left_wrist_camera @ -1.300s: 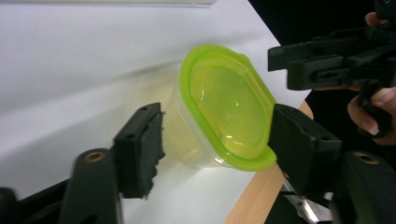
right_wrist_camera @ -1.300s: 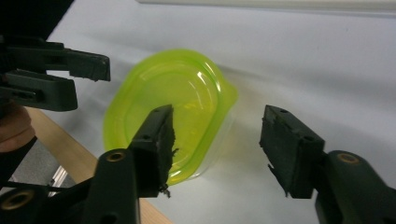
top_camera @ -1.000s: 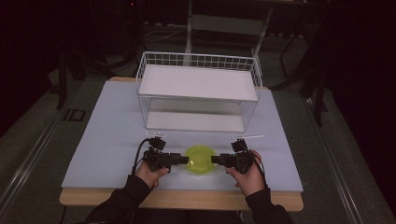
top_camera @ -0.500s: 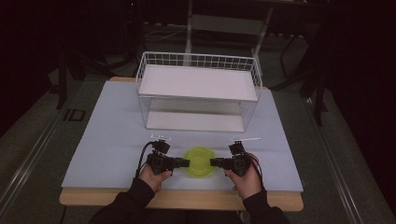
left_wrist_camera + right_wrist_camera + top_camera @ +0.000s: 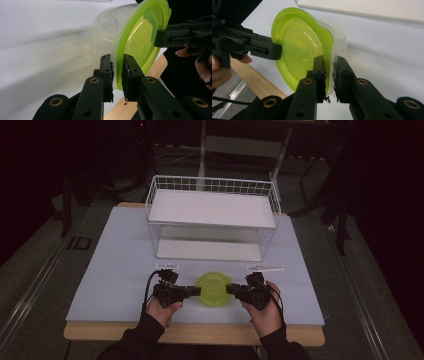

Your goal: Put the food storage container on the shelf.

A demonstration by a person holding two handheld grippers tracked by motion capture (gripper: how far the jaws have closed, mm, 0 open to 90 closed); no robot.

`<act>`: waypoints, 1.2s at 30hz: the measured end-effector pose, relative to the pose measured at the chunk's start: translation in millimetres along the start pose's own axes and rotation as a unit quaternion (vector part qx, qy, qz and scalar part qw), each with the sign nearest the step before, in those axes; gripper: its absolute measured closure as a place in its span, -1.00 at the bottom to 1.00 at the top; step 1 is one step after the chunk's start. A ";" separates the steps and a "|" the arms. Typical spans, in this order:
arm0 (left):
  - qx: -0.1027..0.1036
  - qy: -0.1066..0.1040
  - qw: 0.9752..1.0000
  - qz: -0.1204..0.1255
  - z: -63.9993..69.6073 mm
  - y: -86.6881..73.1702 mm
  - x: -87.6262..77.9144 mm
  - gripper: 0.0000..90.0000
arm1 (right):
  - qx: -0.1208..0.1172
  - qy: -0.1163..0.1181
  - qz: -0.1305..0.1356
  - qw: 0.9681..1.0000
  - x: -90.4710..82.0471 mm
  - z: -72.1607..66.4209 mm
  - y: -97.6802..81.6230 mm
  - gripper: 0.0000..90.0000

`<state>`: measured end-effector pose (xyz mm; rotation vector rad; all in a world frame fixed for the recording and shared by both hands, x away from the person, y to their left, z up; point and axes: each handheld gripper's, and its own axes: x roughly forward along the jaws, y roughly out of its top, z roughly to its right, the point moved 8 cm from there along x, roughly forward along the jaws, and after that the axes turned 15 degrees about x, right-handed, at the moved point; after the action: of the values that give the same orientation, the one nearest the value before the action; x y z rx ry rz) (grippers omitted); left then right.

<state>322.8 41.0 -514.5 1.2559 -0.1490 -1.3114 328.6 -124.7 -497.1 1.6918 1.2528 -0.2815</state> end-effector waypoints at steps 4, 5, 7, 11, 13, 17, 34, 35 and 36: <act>0.011 0.005 1.000 0.007 4.7 12.4 -13.6 0.80 | -0.005 0.012 0.020 1.000 -8.7 -9.5 6.6 0.79; 0.012 0.006 1.000 0.009 5.2 14.4 -15.5 0.81 | -0.006 0.016 0.022 1.000 -11.0 -12.7 9.0 0.79; 0.016 0.007 1.000 0.015 6.3 19.8 -20.7 0.81 | -0.006 0.020 0.027 0.999 -13.5 -16.2 12.3 0.79; 0.022 0.005 0.999 0.028 8.2 30.2 -31.7 0.81 | -0.012 0.026 0.039 0.999 -19.8 -25.6 20.9 0.79; 0.027 0.005 0.999 0.034 9.2 35.8 -38.0 0.81 | -0.016 0.029 0.045 0.998 -23.4 -30.7 25.3 0.79; 0.028 0.008 0.999 0.040 11.1 45.5 -47.1 0.81 | -0.026 0.032 0.057 0.997 -29.7 -40.8 35.1 0.79; 0.042 0.018 0.996 0.072 16.1 102.1 -87.3 0.81 | -0.045 0.041 0.094 0.994 -56.9 -78.9 86.4 0.79; 0.045 0.021 0.996 0.072 16.0 105.7 -89.3 0.81 | -0.046 0.042 0.096 0.993 -57.8 -80.3 89.7 0.79; 0.047 0.023 0.996 0.072 16.2 109.2 -91.1 0.81 | -0.045 0.043 0.096 0.993 -58.8 -82.0 92.5 0.79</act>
<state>348.4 75.1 -377.9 1.3279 -0.2667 -1.1623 351.3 -94.3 -365.6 1.7467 1.1368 -0.0357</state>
